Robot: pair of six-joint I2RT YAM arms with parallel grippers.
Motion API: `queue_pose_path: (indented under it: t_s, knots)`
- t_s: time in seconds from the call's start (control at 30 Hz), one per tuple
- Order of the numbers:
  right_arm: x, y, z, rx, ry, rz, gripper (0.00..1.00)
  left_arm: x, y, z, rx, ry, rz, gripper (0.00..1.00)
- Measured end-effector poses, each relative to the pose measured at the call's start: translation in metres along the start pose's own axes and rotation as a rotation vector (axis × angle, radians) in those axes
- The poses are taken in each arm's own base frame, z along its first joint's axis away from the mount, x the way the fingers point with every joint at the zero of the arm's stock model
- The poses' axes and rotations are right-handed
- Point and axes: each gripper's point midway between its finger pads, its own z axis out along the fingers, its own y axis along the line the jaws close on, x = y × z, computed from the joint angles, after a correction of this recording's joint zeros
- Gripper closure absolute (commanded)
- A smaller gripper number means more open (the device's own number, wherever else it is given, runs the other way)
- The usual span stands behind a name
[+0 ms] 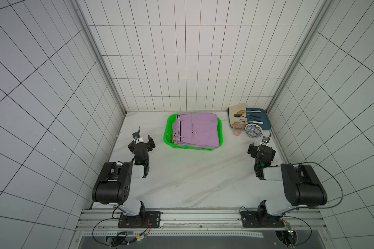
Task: Put the folded long pants in the basket
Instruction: Reset both arms
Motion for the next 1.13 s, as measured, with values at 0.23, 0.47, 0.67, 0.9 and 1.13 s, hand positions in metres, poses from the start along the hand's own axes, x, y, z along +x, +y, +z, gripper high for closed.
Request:
queue_pose_path:
  t_s: [0.23,0.47,0.67,0.9,1.13]
  knots:
    - [0.047,-0.009,0.032,0.044,0.112,-0.079,0.01,-0.028,-0.003,0.015,0.037,-0.108,-0.026,0.09]
    - [0.059,-0.040,0.065,0.079,0.137,0.037,0.01,0.010,-0.020,0.047,0.099,-0.002,0.078,0.02]
    - [0.061,-0.034,0.071,0.031,0.148,0.066,0.01,-0.027,-0.046,0.061,0.138,-0.072,0.078,0.02]
    - [0.059,-0.032,0.071,0.021,0.140,0.074,0.01,-0.016,-0.045,0.062,0.134,-0.027,0.100,0.02]
    - [0.063,-0.029,0.071,-0.004,0.155,0.078,0.01,-0.008,-0.043,0.062,0.129,0.008,0.114,0.02]
